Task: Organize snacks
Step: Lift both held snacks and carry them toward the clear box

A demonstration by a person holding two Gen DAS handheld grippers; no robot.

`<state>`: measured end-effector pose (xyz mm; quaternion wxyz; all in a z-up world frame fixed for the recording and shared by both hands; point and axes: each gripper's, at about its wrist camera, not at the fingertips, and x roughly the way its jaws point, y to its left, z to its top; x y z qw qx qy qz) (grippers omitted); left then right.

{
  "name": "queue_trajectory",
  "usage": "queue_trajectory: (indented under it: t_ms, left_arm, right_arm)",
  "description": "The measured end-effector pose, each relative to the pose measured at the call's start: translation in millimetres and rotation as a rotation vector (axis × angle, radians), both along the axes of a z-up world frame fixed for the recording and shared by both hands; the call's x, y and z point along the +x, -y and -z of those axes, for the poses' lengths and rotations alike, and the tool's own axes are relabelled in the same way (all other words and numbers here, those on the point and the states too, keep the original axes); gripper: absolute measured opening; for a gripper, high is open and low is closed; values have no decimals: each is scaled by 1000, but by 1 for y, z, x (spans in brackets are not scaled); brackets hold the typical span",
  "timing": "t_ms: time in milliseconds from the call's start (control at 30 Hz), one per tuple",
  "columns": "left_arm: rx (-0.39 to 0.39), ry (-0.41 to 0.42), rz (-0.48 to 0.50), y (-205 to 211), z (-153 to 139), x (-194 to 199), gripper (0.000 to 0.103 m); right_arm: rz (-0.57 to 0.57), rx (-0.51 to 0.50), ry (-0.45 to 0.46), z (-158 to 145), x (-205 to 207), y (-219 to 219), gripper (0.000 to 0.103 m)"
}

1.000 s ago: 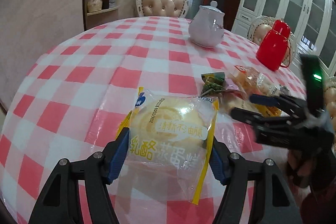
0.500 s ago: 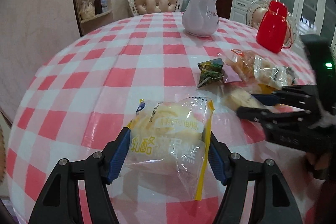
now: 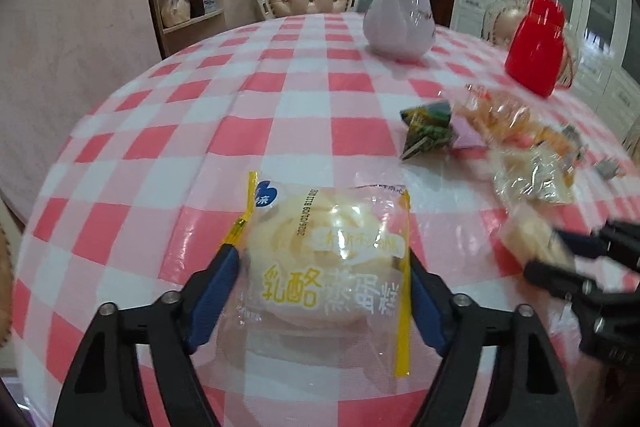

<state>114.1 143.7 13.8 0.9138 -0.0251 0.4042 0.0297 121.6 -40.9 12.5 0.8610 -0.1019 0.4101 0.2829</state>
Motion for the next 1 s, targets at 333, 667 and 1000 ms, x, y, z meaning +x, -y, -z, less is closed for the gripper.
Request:
queue_trajectory:
  t_ms: [333, 667, 1000]
  left_arm:
    - [-76, 44, 67, 12, -11, -9, 66]
    - [-31, 110, 131, 60, -23, -57, 66]
    - [-43, 160, 121, 85, -29, -113, 66]
  right_arm:
    - [144, 73, 30, -12, -56, 35, 40]
    - [315, 174, 19, -15, -85, 100, 40]
    - [342, 191, 23, -18, -102, 111, 40]
